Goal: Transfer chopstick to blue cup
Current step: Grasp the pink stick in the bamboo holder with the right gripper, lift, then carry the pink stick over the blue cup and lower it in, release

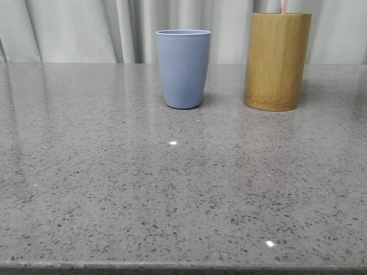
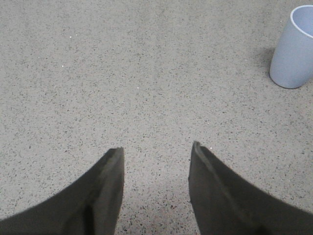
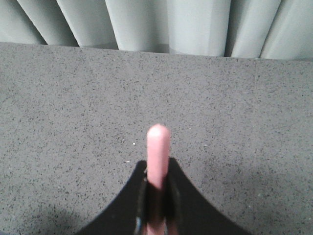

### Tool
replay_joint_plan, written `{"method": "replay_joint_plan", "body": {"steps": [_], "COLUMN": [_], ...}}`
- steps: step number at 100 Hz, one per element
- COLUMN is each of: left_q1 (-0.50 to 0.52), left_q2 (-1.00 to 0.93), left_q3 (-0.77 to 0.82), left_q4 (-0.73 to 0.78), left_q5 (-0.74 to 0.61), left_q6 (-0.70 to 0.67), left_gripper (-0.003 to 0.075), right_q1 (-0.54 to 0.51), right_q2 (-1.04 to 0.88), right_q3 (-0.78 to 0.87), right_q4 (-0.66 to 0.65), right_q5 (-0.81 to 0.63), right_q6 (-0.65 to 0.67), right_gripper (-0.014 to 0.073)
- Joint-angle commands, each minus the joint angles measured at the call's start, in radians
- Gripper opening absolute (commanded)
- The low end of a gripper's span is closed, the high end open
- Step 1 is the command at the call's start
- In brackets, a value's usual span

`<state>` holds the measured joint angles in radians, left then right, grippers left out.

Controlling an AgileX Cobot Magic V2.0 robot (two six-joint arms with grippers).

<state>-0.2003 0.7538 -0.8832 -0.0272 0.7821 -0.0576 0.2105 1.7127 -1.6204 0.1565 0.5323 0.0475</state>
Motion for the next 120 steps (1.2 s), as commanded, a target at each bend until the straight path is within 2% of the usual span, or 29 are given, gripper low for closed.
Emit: {"method": "replay_joint_plan", "body": {"steps": [1,28,56,76,102,120], "left_q1": [0.002,0.002,0.002,0.002,0.002,0.002], "left_q2": [-0.004,-0.004,-0.004,-0.004,-0.004,-0.004], "left_q3": [-0.026,-0.026,-0.026,-0.026,-0.026,-0.026], "left_q4": [-0.003,-0.003,-0.003,-0.003,-0.003,-0.003], "left_q5": [-0.076,-0.076,-0.076,-0.074,-0.074,-0.072], "left_q6": [-0.01,-0.01,-0.01,-0.01,-0.01,-0.01], "left_gripper": [0.0314,0.0314,0.0314,0.0314,0.0314,0.0314], "right_q1": [0.001,0.001,0.018,0.092,0.231,0.281], "right_q2": [-0.045,-0.067,-0.12,-0.129,-0.11,-0.06], "right_q3": [-0.036,-0.082,-0.234,-0.329,-0.336,-0.336], "right_q4": [0.005,0.005,0.005,0.005,0.005,0.005], "right_q5": [-0.083,-0.072,-0.051,-0.026,-0.057,-0.09], "right_q6": [-0.007,-0.007,-0.029,-0.06,-0.06,-0.06], "right_gripper": [-0.0062,-0.0076,-0.0076,-0.0076,-0.0076,-0.0076]}}
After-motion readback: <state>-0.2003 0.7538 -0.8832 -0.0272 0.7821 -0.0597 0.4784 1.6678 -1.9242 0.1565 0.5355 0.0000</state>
